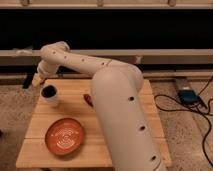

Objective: Place the eraser in the ceramic cup

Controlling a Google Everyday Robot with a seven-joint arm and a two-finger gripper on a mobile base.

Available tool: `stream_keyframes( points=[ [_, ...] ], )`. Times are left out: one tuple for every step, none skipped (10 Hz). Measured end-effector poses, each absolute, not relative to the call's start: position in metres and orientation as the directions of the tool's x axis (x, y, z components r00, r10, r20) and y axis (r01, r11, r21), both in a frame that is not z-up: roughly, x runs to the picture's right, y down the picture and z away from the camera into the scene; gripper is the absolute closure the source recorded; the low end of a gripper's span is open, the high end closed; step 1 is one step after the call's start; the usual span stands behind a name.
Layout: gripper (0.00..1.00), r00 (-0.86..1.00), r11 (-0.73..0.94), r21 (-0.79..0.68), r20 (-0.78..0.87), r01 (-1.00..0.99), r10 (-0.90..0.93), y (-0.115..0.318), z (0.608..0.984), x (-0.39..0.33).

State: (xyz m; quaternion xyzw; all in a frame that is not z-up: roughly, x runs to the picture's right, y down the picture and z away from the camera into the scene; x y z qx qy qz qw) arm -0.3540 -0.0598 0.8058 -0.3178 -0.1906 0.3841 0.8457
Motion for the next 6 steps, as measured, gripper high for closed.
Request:
stream_keyframes(
  points=[
    [0.20, 0.632, 0.513, -0.670, 0.083, -0.536, 0.770, -0.066, 0.802, -0.349],
    [0.20, 0.635, 0.525, -0.654, 0.088, -0.544, 0.768, -0.072, 0.799, -0.343],
    [0.20, 0.643, 0.541, -0.633, 0.087, -0.554, 0.761, -0.077, 0.796, -0.336],
    [0.20, 0.658, 0.561, -0.604, 0.078, -0.567, 0.749, -0.085, 0.793, -0.322],
    [0.20, 0.669, 0.571, -0.580, 0.060, -0.580, 0.741, -0.091, 0.794, -0.309],
    [0.20, 0.672, 0.573, -0.578, 0.056, -0.581, 0.738, -0.091, 0.793, -0.308]
  ],
)
